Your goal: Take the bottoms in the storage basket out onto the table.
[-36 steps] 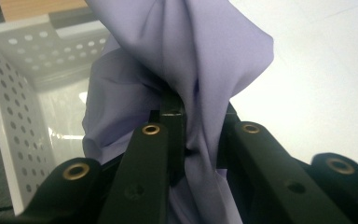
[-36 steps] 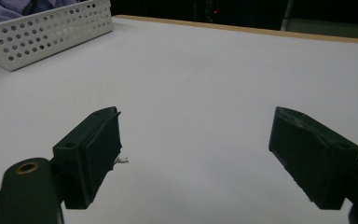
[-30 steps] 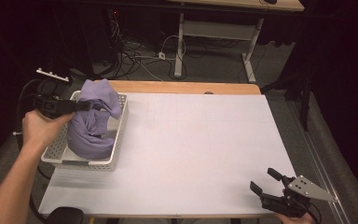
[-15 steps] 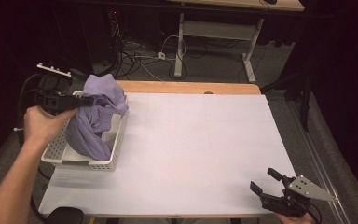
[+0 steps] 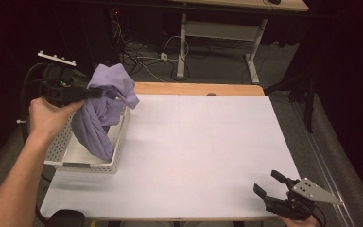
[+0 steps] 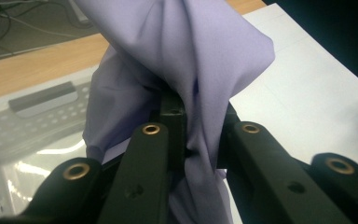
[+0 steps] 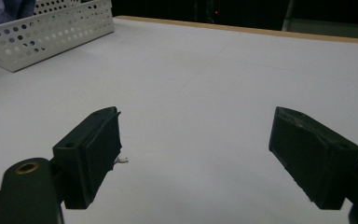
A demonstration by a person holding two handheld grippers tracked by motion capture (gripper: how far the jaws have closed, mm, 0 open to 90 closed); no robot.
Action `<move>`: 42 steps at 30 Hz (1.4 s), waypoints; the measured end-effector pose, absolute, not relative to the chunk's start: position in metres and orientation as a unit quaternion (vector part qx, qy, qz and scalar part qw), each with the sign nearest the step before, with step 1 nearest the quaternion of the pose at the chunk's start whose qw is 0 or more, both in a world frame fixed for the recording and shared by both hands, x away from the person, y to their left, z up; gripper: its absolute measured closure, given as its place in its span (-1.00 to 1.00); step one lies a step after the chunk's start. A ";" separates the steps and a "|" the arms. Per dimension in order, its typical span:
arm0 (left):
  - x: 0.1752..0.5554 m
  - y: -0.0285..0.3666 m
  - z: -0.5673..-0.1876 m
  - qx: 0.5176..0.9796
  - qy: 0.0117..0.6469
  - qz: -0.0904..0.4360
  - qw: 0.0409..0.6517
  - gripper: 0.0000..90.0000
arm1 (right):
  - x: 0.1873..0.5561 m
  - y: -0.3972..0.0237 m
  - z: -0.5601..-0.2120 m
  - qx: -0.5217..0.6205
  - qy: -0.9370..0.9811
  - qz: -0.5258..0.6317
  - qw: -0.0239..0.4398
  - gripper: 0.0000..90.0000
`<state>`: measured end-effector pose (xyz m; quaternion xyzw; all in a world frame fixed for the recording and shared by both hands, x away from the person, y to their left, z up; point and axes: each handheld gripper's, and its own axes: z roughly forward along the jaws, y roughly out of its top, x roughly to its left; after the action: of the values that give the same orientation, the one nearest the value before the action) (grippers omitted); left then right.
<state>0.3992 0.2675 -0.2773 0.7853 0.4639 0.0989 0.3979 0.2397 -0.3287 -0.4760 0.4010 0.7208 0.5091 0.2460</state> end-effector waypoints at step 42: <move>0.406 0.141 -0.251 0.830 0.341 0.061 0.438 0.76 | 0.241 -0.328 -0.476 0.397 0.725 0.508 0.243 -0.61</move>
<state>0.4062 0.1412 -0.2506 0.8298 0.3407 0.0612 0.4377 0.2411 -0.3276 -0.4764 0.3965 0.7254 0.5076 0.2427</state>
